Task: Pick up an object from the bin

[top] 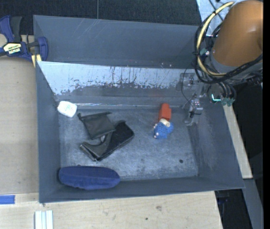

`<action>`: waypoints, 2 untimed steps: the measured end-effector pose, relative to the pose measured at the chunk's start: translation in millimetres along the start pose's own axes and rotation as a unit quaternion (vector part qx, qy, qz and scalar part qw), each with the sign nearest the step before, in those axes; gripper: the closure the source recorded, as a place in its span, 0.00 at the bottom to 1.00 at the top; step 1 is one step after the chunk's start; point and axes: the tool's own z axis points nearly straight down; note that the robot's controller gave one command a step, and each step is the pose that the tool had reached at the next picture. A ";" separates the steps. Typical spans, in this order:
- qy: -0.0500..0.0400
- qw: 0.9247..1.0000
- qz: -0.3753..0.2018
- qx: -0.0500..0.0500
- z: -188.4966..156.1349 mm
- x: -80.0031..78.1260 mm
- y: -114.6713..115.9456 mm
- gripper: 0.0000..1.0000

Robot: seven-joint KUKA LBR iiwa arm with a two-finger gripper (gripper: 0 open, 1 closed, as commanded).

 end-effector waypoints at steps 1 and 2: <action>-0.001 0.986 -0.166 0.000 92.3 -14.9 25.9 0.00; 0.000 0.975 -0.223 0.000 171.9 -10.5 -14.3 0.00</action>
Offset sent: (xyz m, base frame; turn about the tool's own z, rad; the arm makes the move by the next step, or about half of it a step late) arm 0.0149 0.0257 -0.0909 -0.3355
